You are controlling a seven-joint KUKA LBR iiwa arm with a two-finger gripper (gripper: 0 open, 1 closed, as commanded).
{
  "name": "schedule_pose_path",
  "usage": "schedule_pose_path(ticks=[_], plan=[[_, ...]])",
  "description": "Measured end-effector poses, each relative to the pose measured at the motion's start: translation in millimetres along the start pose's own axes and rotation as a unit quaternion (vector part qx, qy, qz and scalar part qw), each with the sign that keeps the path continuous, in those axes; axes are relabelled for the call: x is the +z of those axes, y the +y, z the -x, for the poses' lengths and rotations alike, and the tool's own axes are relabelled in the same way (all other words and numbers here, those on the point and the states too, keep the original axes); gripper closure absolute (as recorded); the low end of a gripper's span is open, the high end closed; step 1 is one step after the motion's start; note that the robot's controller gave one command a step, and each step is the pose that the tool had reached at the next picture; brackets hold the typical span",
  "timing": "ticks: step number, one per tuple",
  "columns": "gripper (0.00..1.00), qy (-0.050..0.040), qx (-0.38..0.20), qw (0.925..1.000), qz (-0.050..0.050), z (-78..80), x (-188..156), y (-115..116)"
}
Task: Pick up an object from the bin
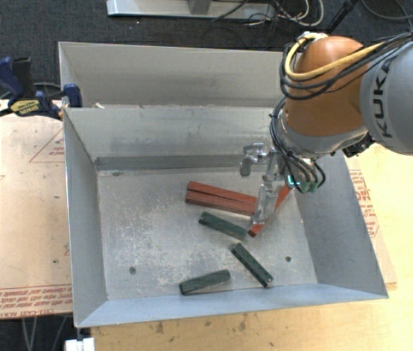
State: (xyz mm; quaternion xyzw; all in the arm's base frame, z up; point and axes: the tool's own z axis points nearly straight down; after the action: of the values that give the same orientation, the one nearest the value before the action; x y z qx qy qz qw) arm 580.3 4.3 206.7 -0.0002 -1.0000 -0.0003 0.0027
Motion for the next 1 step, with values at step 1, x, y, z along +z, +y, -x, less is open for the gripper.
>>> schedule_pose_path(ticks=[1], plan=[[0.00, -0.0035, 0.000, 1.0000, 0.000, 1.6, -3.8, 0.0]])
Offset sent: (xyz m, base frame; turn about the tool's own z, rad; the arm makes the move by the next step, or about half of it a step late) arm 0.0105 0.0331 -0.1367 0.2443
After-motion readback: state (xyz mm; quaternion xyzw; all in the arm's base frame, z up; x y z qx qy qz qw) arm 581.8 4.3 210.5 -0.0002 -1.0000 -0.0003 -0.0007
